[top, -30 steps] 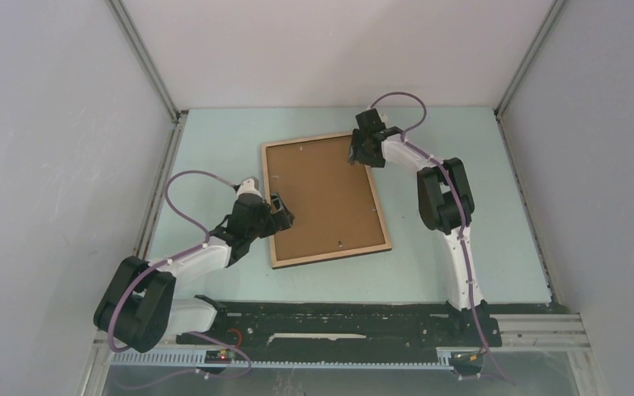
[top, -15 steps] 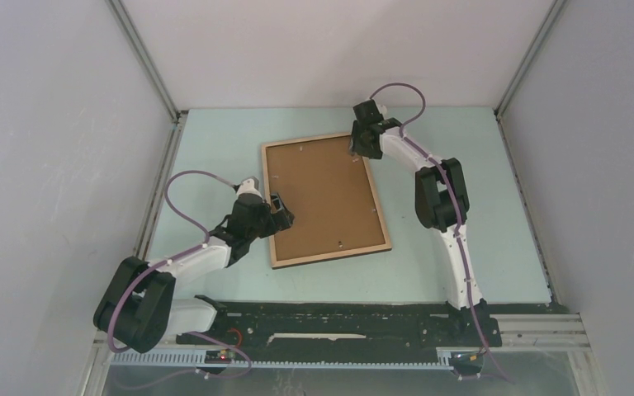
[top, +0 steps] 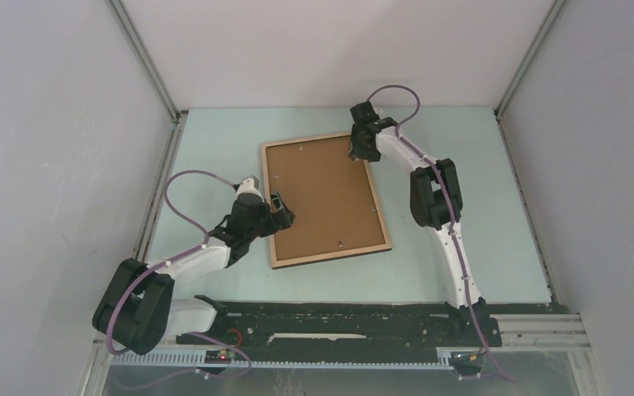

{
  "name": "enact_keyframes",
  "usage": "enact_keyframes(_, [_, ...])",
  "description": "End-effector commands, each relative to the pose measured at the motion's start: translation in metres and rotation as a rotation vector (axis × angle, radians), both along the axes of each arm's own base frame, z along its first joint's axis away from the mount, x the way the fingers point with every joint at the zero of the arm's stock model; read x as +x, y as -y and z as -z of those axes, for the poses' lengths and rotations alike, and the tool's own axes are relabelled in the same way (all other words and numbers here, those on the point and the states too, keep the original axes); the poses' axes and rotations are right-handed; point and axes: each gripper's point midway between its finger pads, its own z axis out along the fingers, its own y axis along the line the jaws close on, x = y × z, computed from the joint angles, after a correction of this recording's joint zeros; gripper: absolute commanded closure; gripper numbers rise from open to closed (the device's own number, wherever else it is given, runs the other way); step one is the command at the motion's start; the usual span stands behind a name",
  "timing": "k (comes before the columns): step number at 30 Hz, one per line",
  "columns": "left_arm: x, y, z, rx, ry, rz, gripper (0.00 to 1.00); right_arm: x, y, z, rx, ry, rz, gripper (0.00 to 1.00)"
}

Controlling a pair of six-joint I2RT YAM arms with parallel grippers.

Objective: Put the photo into the frame

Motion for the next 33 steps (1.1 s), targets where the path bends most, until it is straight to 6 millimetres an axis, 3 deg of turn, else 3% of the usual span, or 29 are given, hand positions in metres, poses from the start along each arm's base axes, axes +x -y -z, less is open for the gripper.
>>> enact_keyframes(1, [0.006, 0.002, -0.015, -0.032, 0.052, -0.008, 0.06, -0.003, -0.006, 0.005, -0.023, -0.016, -0.023, 0.43])
enact_keyframes(10, [0.006, 0.002, -0.015, -0.035, 0.052, -0.008, 0.06, -0.007, -0.003, 0.007, 0.006, -0.044, -0.04, 0.72])
enact_keyframes(17, [0.006, 0.003, -0.016, -0.038, 0.052, -0.005, 0.06, -0.002, 0.0, 0.002, 0.02, -0.027, -0.065, 0.86])
enact_keyframes(19, [0.006, 0.002, -0.016, -0.037, 0.052, -0.006, 0.06, 0.0, 0.0, 0.001, 0.016, -0.017, -0.069, 0.99])
enact_keyframes(26, [0.004, -0.001, -0.029, -0.046, 0.072, -0.011, 0.04, -0.001, 0.002, -0.003, -0.001, 0.003, -0.075, 1.0])
enact_keyframes(27, [0.007, -0.003, -0.037, -0.051, 0.09, -0.026, 0.03, -0.002, 0.0, -0.005, 0.012, 0.006, -0.085, 0.99])
enact_keyframes(30, [0.018, -0.016, -0.06, -0.051, 0.106, -0.097, 0.0, -0.008, -0.003, -0.013, 0.036, 0.038, -0.103, 0.52])
enact_keyframes(31, [0.024, -0.023, -0.065, -0.037, 0.087, -0.124, 0.0, -0.01, -0.005, -0.018, 0.051, 0.056, -0.112, 0.42])
enact_keyframes(33, [0.038, -0.037, -0.071, -0.008, 0.058, -0.179, 0.0, -0.017, -0.004, -0.018, 0.062, 0.064, -0.117, 0.34])
